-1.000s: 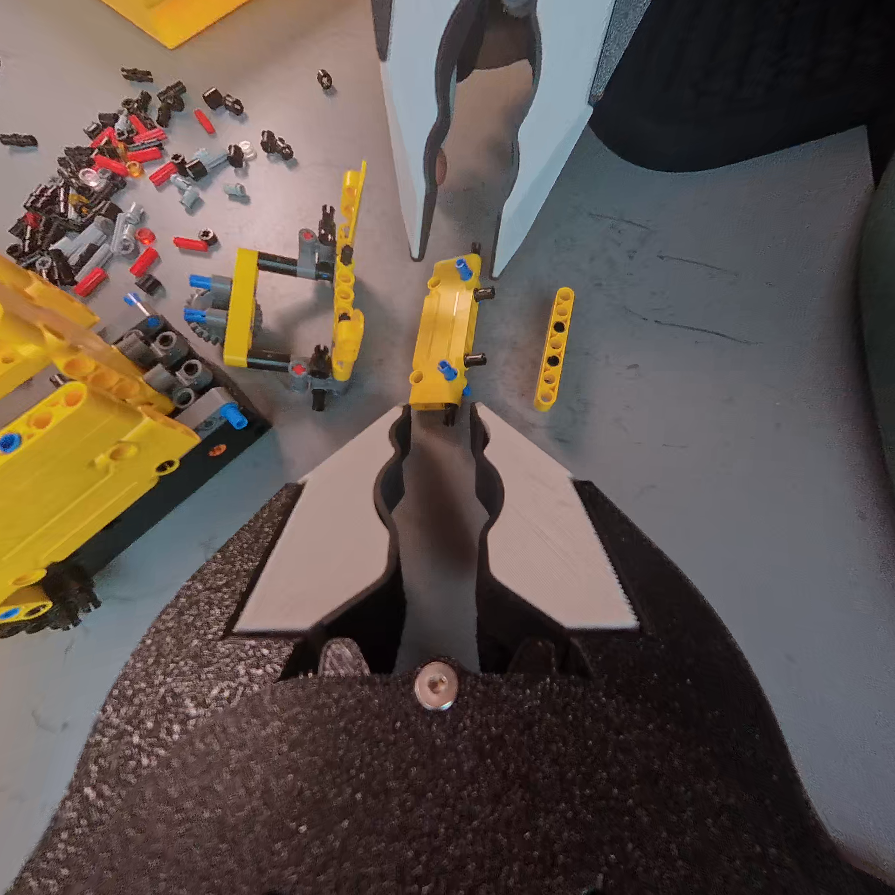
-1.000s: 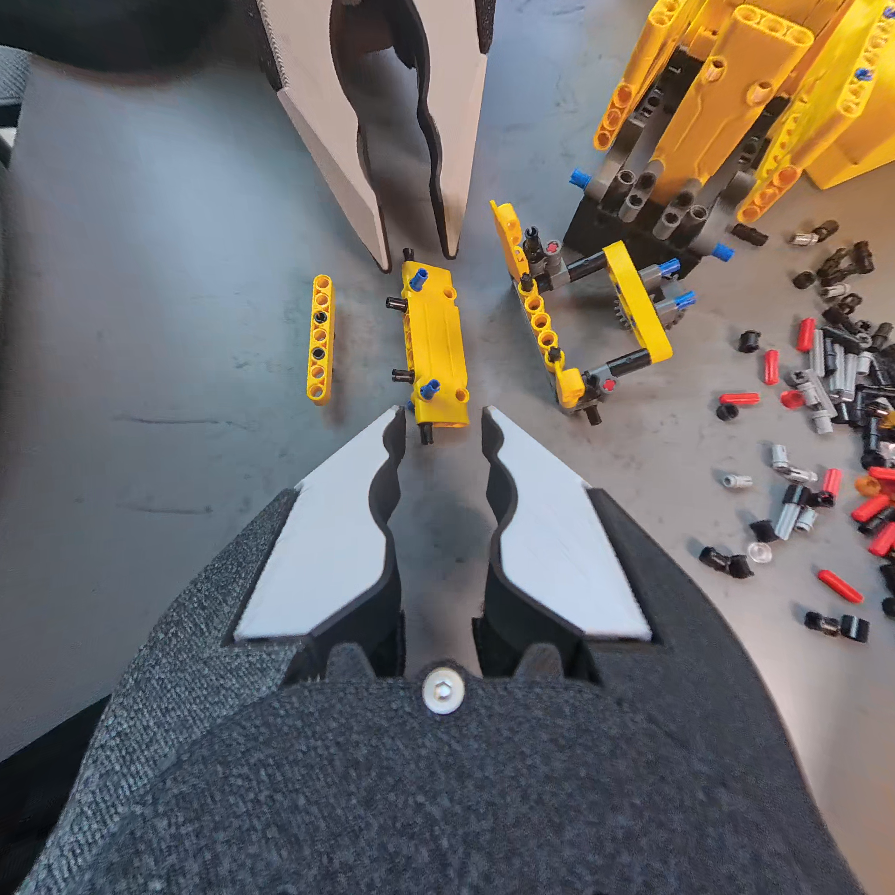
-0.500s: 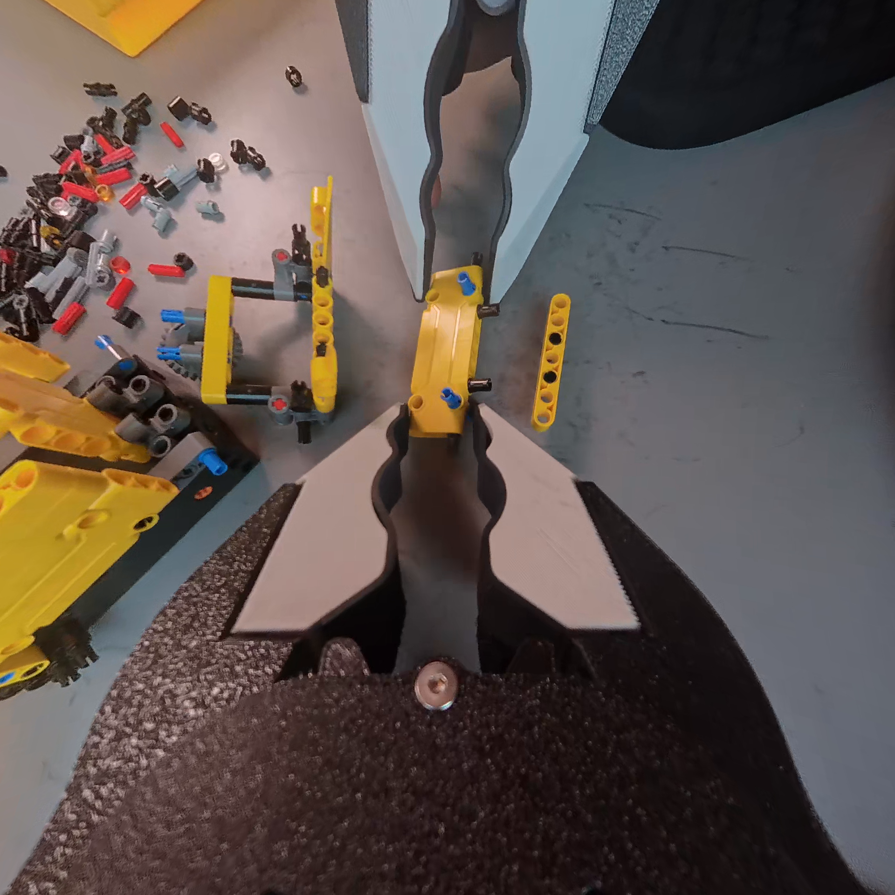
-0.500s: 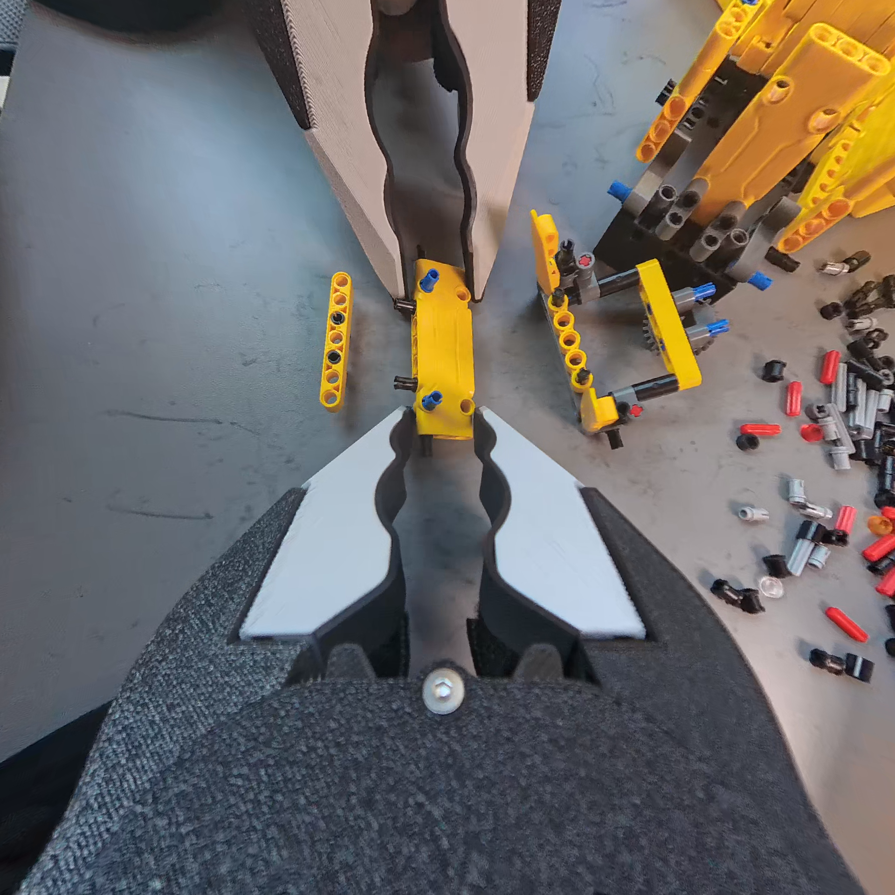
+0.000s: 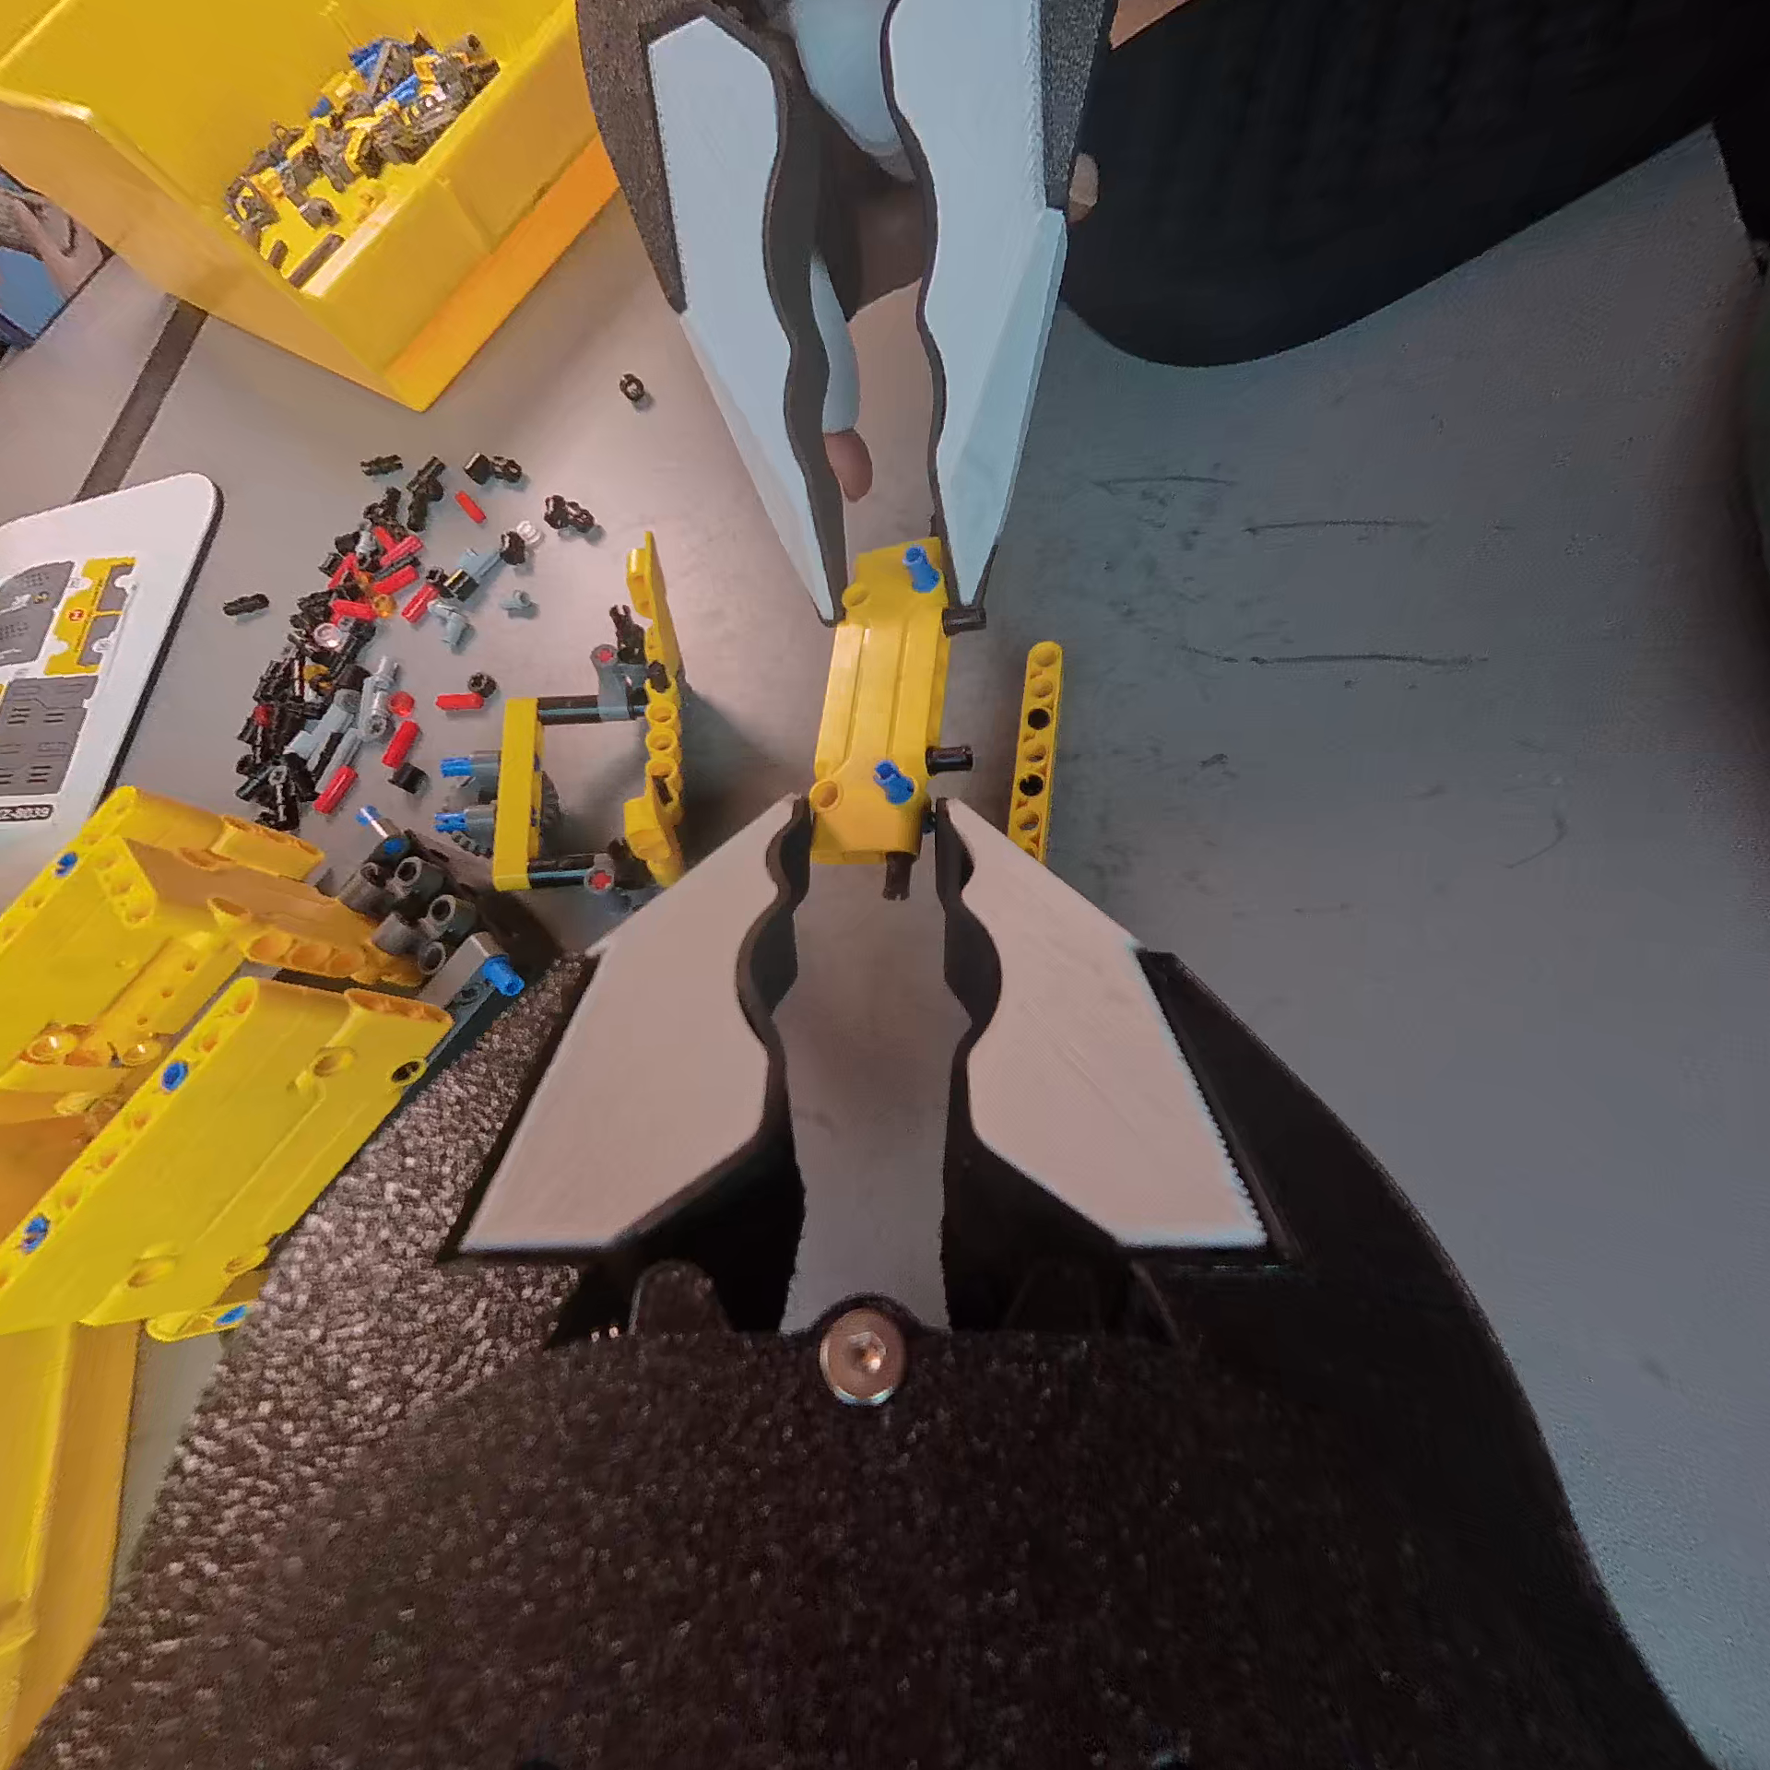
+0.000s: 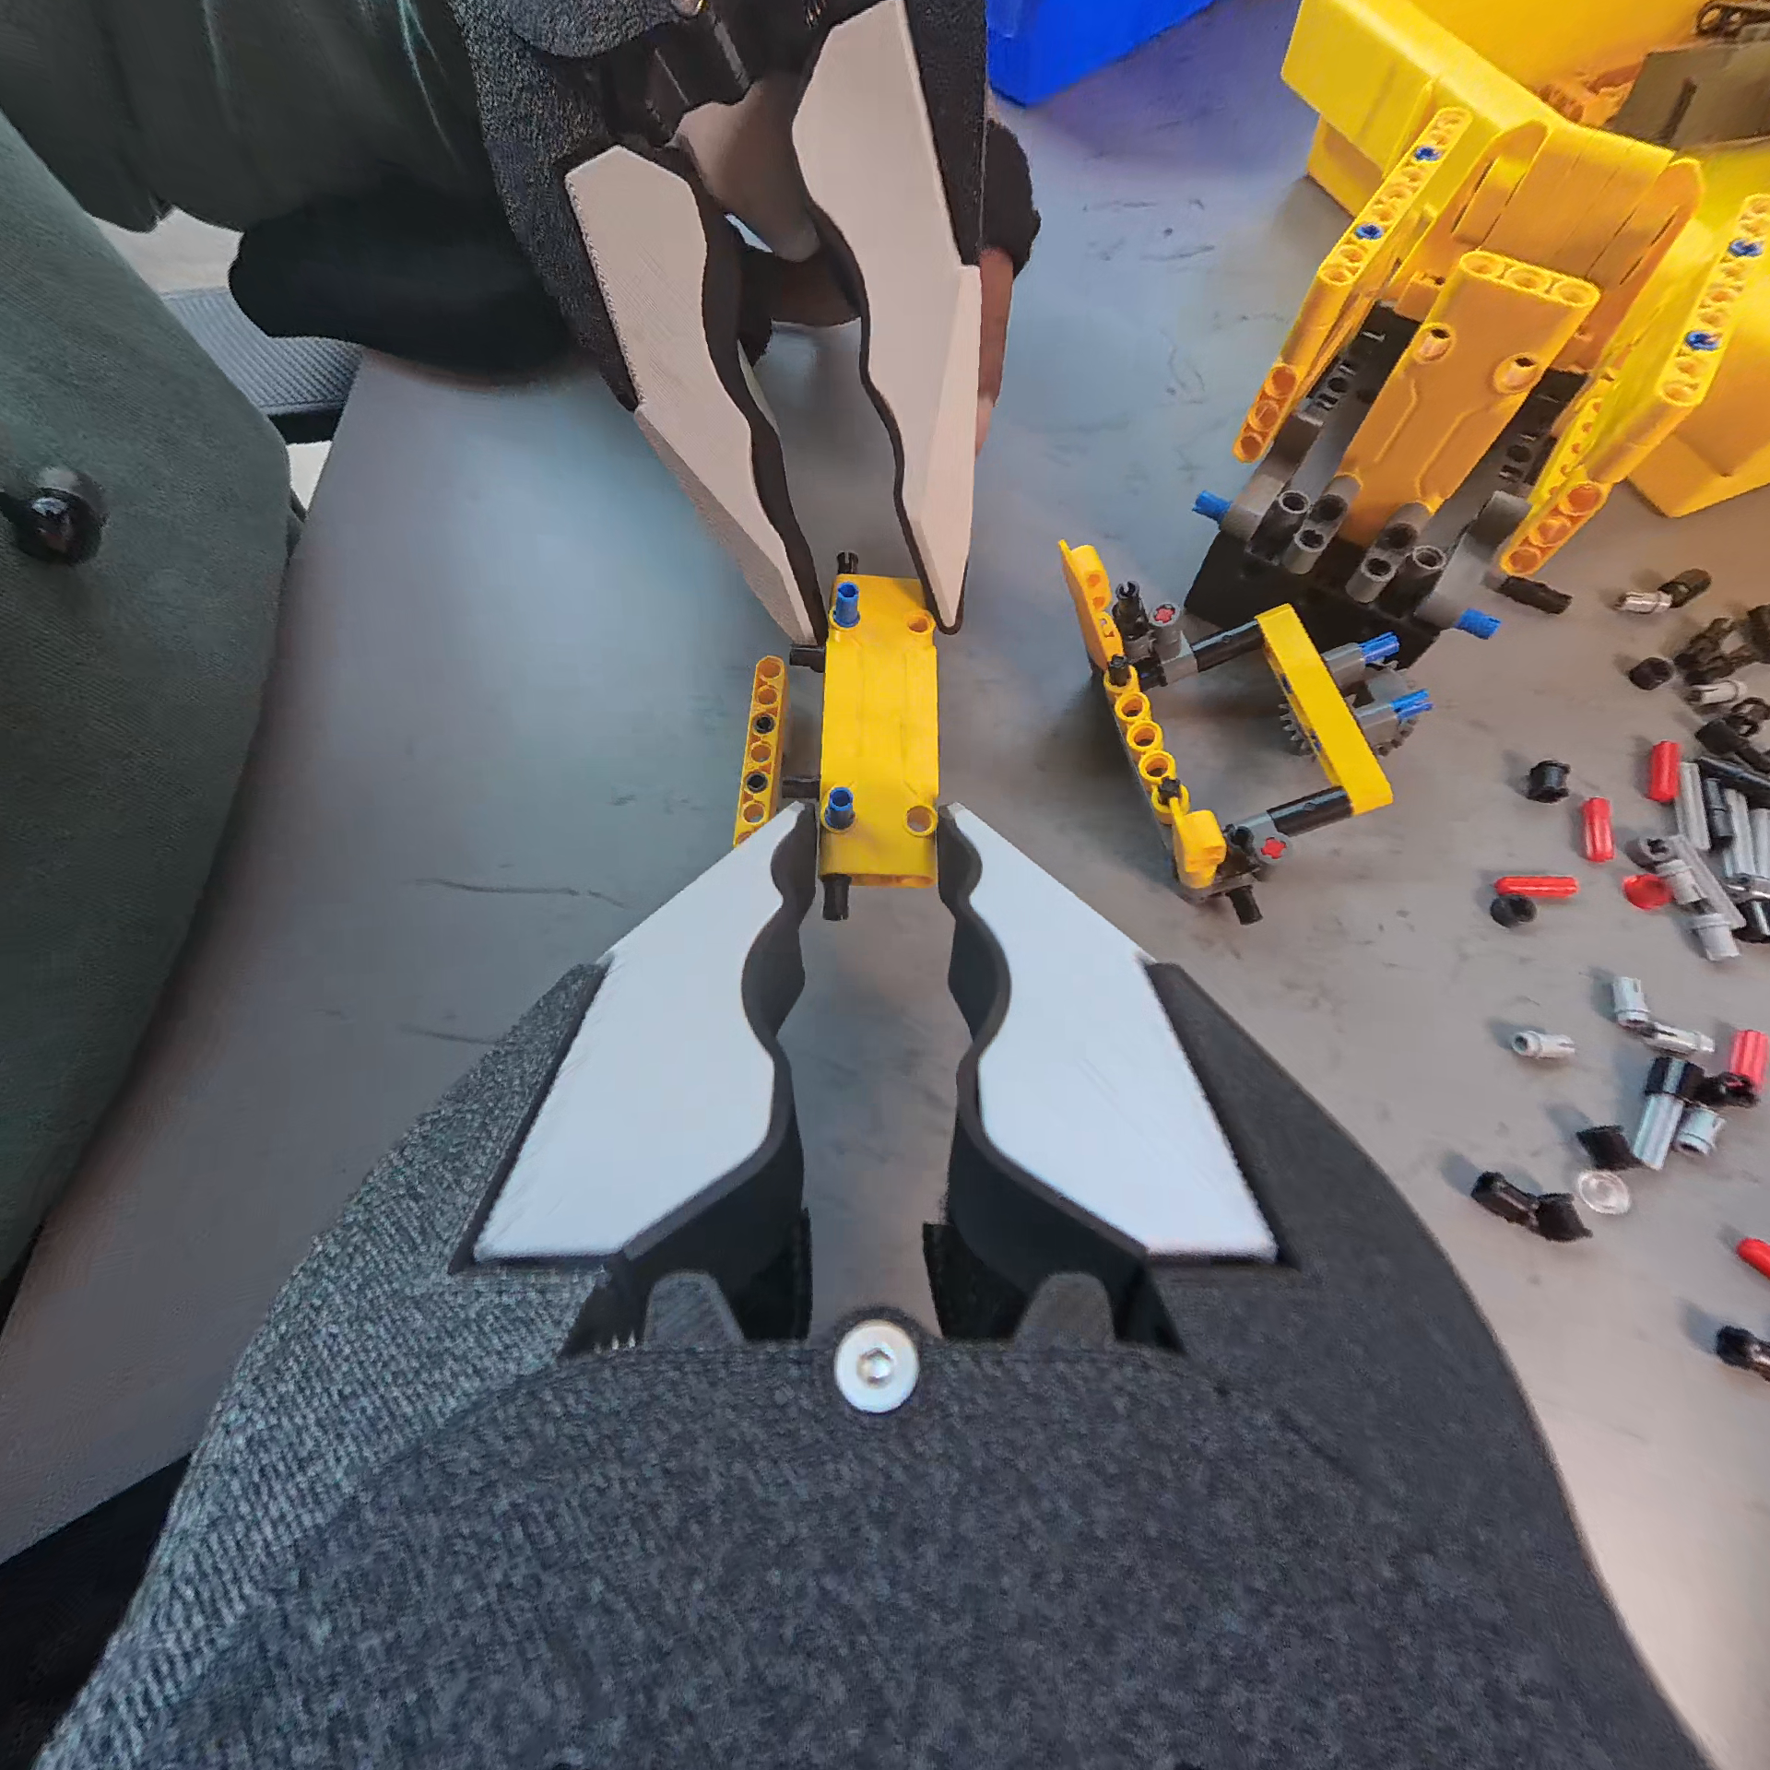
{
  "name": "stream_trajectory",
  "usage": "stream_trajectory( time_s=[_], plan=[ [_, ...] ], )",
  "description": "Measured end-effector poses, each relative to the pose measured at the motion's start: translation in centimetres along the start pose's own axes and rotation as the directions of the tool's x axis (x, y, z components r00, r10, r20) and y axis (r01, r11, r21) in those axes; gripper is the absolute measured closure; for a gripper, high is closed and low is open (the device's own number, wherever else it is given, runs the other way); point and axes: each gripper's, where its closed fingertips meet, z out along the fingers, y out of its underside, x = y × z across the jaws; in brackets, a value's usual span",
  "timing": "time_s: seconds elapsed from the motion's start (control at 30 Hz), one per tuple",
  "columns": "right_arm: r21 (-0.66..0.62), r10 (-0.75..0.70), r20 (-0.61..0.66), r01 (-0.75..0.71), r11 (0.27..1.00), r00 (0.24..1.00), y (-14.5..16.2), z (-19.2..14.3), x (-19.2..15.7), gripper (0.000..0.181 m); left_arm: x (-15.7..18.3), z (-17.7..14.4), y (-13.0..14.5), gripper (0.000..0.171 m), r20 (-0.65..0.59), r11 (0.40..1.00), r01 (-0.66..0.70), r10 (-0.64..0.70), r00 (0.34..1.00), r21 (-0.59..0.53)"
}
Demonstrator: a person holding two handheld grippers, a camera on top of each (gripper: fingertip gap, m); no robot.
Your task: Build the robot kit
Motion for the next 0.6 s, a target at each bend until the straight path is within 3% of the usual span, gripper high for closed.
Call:
stream_trajectory(
  time_s=[0.27, 0.6],
  plan=[
    [0.050, 0.010, 0.028, -0.011, 0.999, 1.000, -0.7, 0.1, -0.4, 0.158, 0.1, -0.5, 0.0, 0.147, 0.016, 1.000, -0.030, 0.030, 0.999, 0.002],
    [0.096, -0.016, 0.049, 0.011, 0.995, 0.999, -1.6, 0.0, -1.3, 0.158, 1.2, -1.3, -0.5, 0.148, -0.173, 0.983, 0.160, -0.143, 0.975, 0.091]
  ],
)
